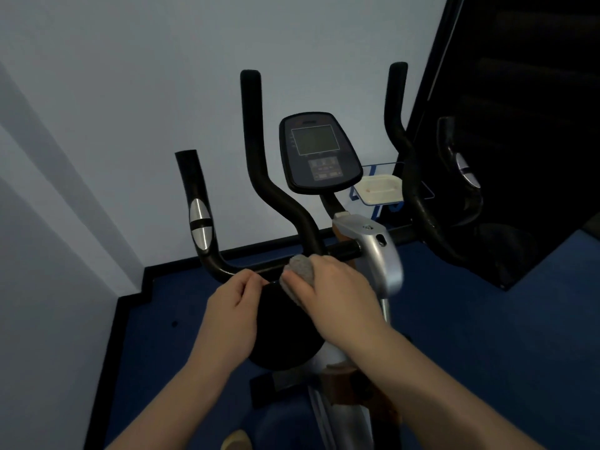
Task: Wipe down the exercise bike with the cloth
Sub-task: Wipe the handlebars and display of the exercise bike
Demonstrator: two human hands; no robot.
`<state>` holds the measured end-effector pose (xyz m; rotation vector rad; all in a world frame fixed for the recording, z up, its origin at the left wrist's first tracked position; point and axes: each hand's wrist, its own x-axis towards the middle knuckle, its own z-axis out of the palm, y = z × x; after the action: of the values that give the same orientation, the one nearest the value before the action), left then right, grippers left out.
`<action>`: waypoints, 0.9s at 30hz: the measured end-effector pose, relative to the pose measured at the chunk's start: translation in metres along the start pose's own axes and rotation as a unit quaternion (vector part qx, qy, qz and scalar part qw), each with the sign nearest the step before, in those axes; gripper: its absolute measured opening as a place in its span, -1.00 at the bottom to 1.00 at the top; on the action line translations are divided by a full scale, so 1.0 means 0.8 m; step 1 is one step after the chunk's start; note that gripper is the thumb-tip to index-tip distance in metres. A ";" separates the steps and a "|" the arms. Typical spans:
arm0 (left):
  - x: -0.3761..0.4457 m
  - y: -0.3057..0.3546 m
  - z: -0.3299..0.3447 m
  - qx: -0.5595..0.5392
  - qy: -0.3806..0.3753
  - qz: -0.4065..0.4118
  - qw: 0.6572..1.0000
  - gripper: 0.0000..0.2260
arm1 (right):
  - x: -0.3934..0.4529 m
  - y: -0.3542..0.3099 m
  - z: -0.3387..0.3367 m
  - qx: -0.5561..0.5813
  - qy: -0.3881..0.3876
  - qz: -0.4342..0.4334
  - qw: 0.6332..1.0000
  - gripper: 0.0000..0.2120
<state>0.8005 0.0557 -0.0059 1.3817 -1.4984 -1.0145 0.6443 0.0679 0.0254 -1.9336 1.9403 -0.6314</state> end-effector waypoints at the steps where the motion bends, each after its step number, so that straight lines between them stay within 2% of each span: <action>1: 0.000 -0.001 0.002 0.004 -0.001 0.000 1.000 -0.66 | -0.007 0.007 -0.003 0.018 -0.010 0.004 1.000 -0.60; 4: 0.000 -0.002 0.004 0.008 -0.002 -0.002 1.000 -0.65 | -0.024 0.024 -0.011 0.061 -0.033 0.015 0.997 -0.59; 10: 0.002 0.000 0.004 0.023 -0.004 0.006 1.000 -0.68 | 0.011 -0.001 -0.004 -0.006 -0.026 -0.010 1.000 -0.63; 14: -0.005 0.000 -0.002 0.042 -0.011 0.004 0.999 -0.69 | -0.026 0.021 -0.011 0.097 -0.054 0.012 0.994 -0.63; 16: -0.005 0.005 -0.008 0.093 -0.018 0.019 0.995 -0.73 | -0.042 0.033 -0.025 0.147 -0.075 0.035 0.986 -0.59; 17: -0.003 0.009 -0.010 0.129 -0.020 0.032 0.991 -0.76 | -0.044 0.040 -0.033 0.165 -0.063 0.052 0.983 -0.58; 19: -0.002 0.021 -0.014 0.188 -0.016 0.067 0.980 -0.85 | -0.037 0.054 -0.051 0.199 0.027 0.077 0.977 -0.62; 21: 0.000 0.035 -0.009 0.201 -0.007 0.115 0.973 -0.90 | -0.019 0.072 -0.068 0.208 0.153 0.089 0.962 -0.84; 23: 0.007 0.048 0.002 0.189 -0.009 0.143 0.972 -0.90 | 0.001 0.087 -0.075 0.192 0.226 0.082 0.951 -0.90; 25: 0.019 0.056 0.013 0.196 -0.031 0.155 0.968 -0.88 | 0.018 0.099 -0.064 0.121 0.248 0.068 0.959 -0.83; 27: 0.032 0.057 0.020 0.232 -0.053 0.171 0.956 -0.81 | 0.018 0.104 -0.036 0.035 0.233 0.071 0.969 -0.73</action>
<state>0.7692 0.0335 0.0336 1.3220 -2.0633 -0.5435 0.5580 0.0539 0.0067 -1.6922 2.2632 -1.1802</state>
